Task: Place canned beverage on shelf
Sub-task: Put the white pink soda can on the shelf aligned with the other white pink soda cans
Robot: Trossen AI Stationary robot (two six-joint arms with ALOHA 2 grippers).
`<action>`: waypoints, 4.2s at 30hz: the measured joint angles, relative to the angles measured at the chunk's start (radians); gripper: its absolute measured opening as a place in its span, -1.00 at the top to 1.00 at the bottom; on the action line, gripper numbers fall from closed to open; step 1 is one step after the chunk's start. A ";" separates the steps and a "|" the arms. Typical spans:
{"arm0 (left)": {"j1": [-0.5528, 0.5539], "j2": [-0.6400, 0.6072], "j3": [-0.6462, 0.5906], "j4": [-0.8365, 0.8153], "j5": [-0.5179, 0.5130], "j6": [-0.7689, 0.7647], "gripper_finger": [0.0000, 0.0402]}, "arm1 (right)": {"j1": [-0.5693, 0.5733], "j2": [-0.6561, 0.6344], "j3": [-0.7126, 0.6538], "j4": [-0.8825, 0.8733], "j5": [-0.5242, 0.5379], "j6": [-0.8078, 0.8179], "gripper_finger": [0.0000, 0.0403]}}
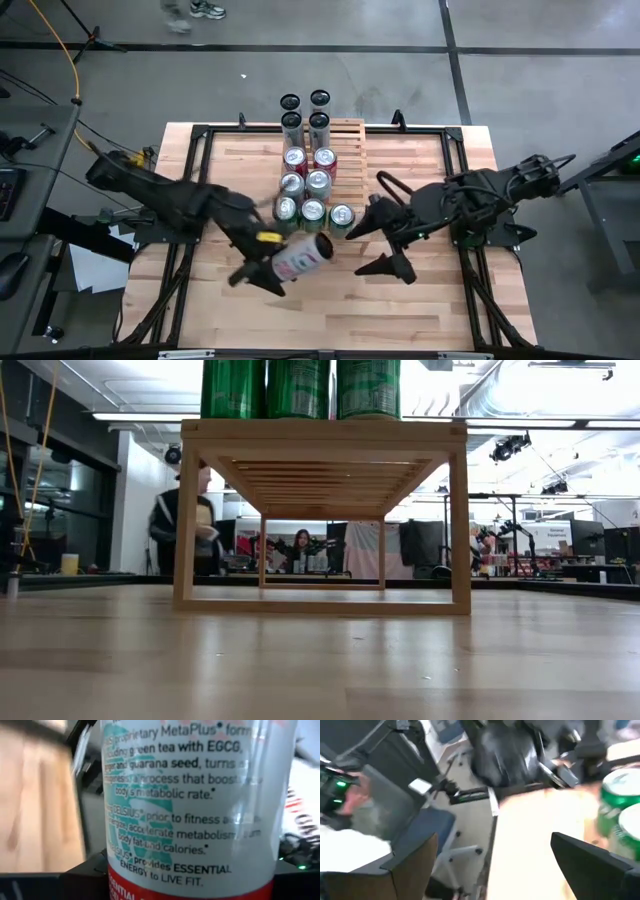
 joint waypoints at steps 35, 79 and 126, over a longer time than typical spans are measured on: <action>0.071 0.056 0.001 0.210 0.262 -0.415 -0.14 | -0.030 0.107 0.000 0.266 -0.059 -0.612 -0.79; 0.136 0.014 0.004 0.237 0.265 -0.426 -0.95 | 0.031 0.074 -0.004 -0.002 -0.199 -0.368 -0.20; 0.030 -0.696 -0.517 0.257 -0.744 0.071 -0.95 | 0.123 0.032 -0.001 -0.289 -0.166 0.022 -0.20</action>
